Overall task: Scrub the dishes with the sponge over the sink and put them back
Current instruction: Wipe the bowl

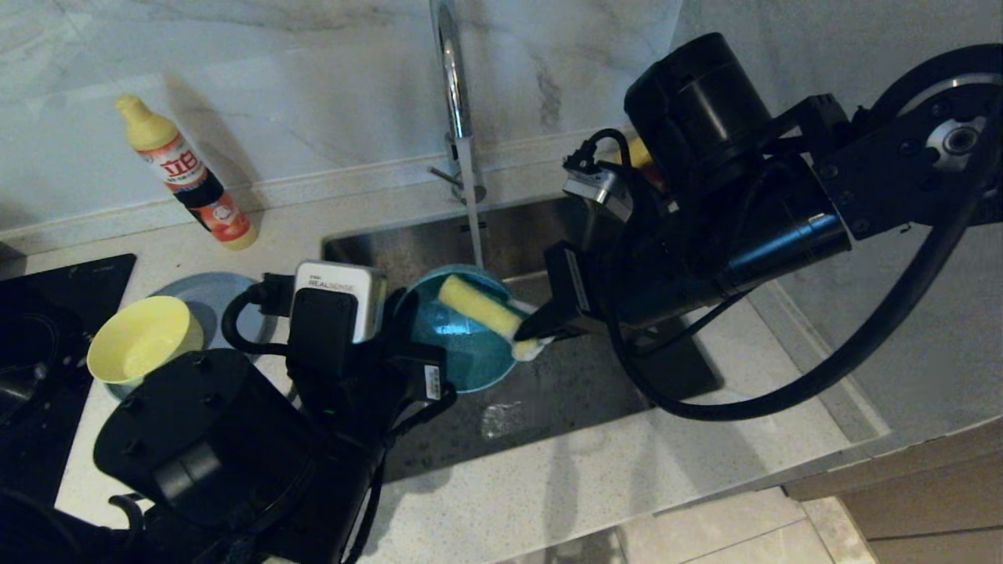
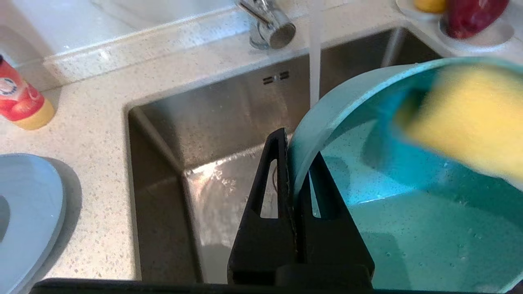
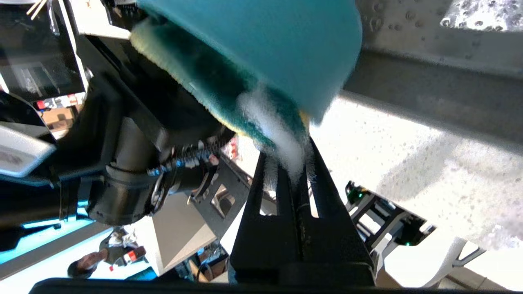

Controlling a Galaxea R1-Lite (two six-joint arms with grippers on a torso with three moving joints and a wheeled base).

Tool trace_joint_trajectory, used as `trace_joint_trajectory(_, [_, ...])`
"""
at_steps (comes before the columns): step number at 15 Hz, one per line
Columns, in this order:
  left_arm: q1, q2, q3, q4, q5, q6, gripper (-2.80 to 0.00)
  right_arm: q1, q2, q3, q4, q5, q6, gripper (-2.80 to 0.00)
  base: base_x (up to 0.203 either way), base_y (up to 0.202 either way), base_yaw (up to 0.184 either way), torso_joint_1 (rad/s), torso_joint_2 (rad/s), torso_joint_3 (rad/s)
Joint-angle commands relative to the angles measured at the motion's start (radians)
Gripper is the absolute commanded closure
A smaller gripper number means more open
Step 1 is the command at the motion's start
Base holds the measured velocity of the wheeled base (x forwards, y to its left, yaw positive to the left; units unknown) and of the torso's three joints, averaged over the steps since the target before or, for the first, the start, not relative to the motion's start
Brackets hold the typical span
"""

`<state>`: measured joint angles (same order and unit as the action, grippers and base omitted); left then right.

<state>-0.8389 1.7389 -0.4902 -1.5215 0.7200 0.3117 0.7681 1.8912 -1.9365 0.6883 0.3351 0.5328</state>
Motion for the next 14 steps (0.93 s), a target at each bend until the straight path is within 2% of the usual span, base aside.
trace_joint_trajectory(1, [0.004, -0.002, -0.028, -0.008, 0.014, 0.001, 0.0, 0.0, -0.005, 0.002, 0.015, 0.008, 0.006, 0.0, 0.0, 0.0, 0.0, 0.0, 0.0, 0.0])
trace_joint_trajectory(4, [0.004, -0.004, -0.064, -0.008, 0.022, 0.003, 0.0, 0.013, 0.015, 0.0, 0.017, 0.032, 0.047, 0.0, 0.0, 0.0, 0.0, 0.0, 0.0, 0.0])
trace_joint_trajectory(14, [0.006, -0.013, -0.098, -0.008, 0.024, 0.011, 0.0, 0.08, 0.064, -0.001, 0.031, 0.037, 0.051, 0.0, 0.0, 0.0, 0.0, 0.0, 0.0, 0.0])
